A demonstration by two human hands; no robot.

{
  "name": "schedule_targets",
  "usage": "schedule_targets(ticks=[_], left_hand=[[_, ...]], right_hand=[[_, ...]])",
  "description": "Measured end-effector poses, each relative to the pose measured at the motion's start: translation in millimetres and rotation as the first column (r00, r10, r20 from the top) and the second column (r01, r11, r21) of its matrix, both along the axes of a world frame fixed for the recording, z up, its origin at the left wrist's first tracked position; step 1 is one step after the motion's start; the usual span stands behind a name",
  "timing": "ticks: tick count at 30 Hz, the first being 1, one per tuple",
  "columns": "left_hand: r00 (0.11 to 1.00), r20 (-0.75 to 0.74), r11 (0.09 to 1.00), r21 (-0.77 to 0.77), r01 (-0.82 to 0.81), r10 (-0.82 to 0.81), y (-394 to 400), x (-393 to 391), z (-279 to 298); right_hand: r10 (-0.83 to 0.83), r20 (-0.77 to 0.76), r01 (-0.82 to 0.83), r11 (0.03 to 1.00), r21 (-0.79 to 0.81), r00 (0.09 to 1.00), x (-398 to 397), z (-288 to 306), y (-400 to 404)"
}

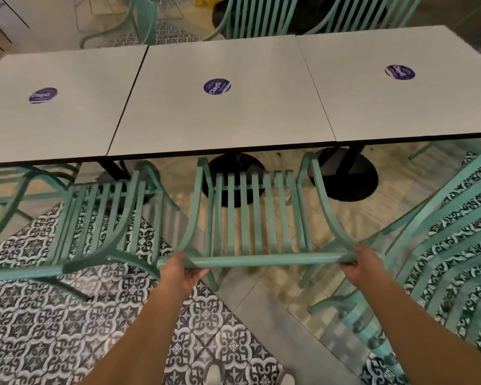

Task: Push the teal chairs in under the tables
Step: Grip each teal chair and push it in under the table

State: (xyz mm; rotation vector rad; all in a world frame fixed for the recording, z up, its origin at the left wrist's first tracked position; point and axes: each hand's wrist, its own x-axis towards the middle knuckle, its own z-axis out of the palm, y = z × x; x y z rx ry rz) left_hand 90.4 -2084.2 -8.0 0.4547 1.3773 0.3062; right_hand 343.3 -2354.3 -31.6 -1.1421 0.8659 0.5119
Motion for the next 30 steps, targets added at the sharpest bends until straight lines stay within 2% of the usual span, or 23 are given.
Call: schedule_targets(ticks=[12,17,30], left_hand=[[0.999,0.001,0.999,0.030,-0.032,0.032,-11,13,-2],[0.999,0.003,0.998,0.040,-0.048,0.048,-17,19,-4],[0.999,0.019,0.998,0.045,-0.033,0.032,-19,19,-5]], right_hand=[[-0.009,0.052,0.011,0.999,-0.041,0.999,11,3,0],[0.065,0.055,-0.061,0.996,-0.064,0.996,19,11,-1],[0.128,0.016,-0.127,0.990,-0.063,0.992,29,0,-6]])
